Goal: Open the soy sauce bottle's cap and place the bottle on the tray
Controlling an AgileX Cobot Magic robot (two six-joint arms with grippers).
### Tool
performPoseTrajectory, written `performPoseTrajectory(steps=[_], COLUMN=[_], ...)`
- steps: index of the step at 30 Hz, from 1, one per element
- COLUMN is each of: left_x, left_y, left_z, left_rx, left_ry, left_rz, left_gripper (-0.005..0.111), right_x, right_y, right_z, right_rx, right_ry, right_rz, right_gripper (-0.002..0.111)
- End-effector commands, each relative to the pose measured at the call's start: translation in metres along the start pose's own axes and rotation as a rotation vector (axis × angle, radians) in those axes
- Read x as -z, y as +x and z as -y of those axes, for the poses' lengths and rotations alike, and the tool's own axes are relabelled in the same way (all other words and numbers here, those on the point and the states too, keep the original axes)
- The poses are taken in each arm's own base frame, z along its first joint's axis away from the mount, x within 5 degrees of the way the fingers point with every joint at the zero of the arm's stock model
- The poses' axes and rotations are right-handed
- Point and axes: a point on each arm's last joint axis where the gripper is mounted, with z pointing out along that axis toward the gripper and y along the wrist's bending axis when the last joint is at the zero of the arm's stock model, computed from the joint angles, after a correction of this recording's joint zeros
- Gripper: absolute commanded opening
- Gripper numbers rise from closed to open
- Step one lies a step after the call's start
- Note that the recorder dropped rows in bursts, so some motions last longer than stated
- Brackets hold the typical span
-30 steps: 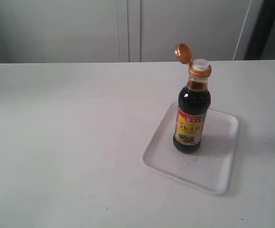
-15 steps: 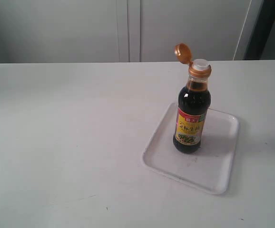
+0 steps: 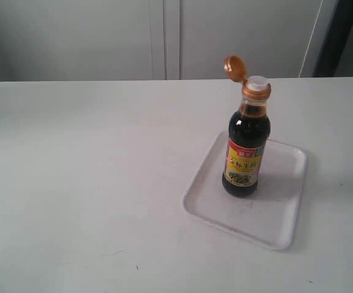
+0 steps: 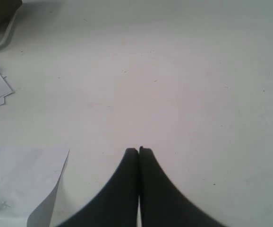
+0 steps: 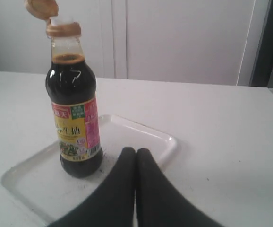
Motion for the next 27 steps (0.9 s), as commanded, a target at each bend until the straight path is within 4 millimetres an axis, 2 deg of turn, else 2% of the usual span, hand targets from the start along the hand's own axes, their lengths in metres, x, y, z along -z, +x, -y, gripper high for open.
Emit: performPoseTrajectory(steps=[1,9,27], left_x=[-0.0001,-0.0001,-0.0001], left_y=[0.0011,0.0011,0.0011], left_z=[0.0002,0.0002,0.0002], left_rx=[0.012,0.012,0.012], left_ry=[0.001,0.001,0.001], left_rz=[0.000,0.000,0.000], left_gripper=[0.000,0.000,0.000], right_x=[0.0004,0.0014,0.0014], right_y=[0.0080,0.0160,0.0160], right_z=[0.0012,0.0024,0.0024], right_rx=[0.046,0.071,0.071], right_ry=[0.010,0.020,0.020], right_rz=[-0.072,-0.161,-0.161], right_gripper=[0.000,0.000,0.000])
